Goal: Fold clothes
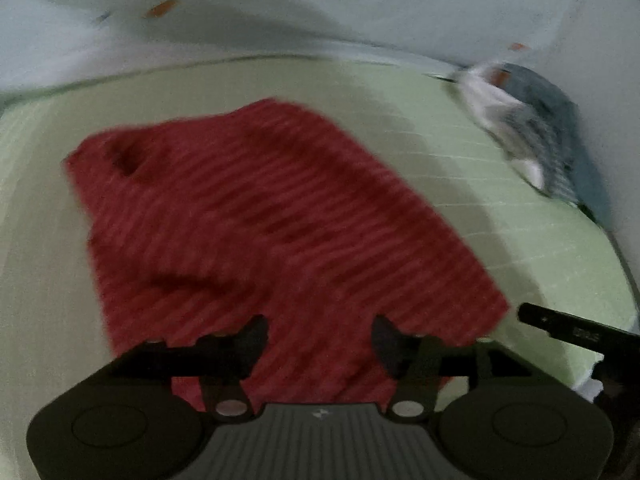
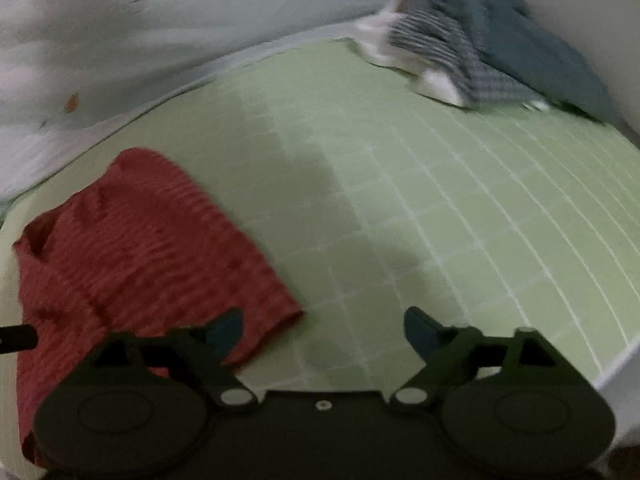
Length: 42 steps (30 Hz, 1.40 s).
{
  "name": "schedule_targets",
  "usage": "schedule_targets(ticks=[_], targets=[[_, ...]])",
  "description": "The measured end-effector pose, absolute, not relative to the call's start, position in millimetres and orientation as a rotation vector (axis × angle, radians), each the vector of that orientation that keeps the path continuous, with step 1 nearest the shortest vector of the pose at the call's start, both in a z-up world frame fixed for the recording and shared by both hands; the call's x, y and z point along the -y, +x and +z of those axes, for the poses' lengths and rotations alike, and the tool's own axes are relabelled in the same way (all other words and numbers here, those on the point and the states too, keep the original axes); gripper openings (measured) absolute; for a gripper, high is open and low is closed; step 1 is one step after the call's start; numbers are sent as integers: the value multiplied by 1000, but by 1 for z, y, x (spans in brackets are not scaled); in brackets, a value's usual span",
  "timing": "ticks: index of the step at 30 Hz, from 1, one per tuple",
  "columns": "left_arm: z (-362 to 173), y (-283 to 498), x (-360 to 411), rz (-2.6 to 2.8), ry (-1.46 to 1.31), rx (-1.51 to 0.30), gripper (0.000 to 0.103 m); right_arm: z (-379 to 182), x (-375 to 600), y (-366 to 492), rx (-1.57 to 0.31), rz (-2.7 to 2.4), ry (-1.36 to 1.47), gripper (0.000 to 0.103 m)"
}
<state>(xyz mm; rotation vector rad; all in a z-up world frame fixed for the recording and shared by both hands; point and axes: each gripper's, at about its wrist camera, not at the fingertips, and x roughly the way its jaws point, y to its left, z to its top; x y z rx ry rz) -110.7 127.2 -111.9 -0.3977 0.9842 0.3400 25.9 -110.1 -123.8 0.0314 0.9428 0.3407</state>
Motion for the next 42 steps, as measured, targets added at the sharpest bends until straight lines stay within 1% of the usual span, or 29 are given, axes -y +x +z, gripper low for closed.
schedule_targets(ticks=[1, 5, 8, 13, 15, 17, 18, 20, 21, 23, 24, 25, 26, 28, 30, 36, 42], targets=[[-114, -115, -134, 382, -416, -995, 65, -122, 104, 26, -930, 372, 19, 102], [-123, -132, -150, 503, -468, -1042, 66, -117, 68, 27, -874, 530, -30, 103], [-127, -139, -145, 525, -465, -1059, 68, -116, 40, 27, -857, 642, -62, 103], [-135, -148, -133, 564, -467, -1084, 69, -119, 3, 24, -886, 782, -75, 101], [-140, -150, -126, 586, -461, -1095, 69, -124, -7, 20, -907, 817, -96, 93], [-145, -153, -119, 614, -458, -1107, 69, -130, -17, 16, -930, 854, -129, 76], [-147, -154, -116, 628, -461, -1115, 69, -133, -19, 15, -937, 873, -140, 72], [-153, -155, -111, 654, -467, -1131, 69, -138, -25, 15, -952, 916, -153, 61], [-156, -156, -109, 671, -469, -1132, 69, -141, -26, 14, -962, 935, -160, 58], [-162, -157, -104, 709, -470, -1133, 71, -146, -28, 15, -973, 956, -170, 39], [-164, -158, -103, 731, -469, -1127, 74, -148, -29, 16, -979, 968, -174, 33], [-165, -158, -101, 752, -464, -1121, 75, -151, -29, 17, -983, 980, -177, 17], [-165, -158, -99, 772, -455, -1113, 76, -152, -29, 19, -983, 992, -174, 7], [-166, -159, -96, 816, -438, -1102, 83, -151, -26, 21, -971, 1007, -163, 4], [-166, -160, -93, 863, -423, -1096, 85, -147, -17, 24, -945, 1004, -151, 2], [-165, -170, -92, 954, -435, -1085, 86, -133, 15, 41, -885, 946, -108, 1], [-166, -168, -90, 989, -405, -1087, 86, -127, 54, 56, -864, 879, -89, 1]])
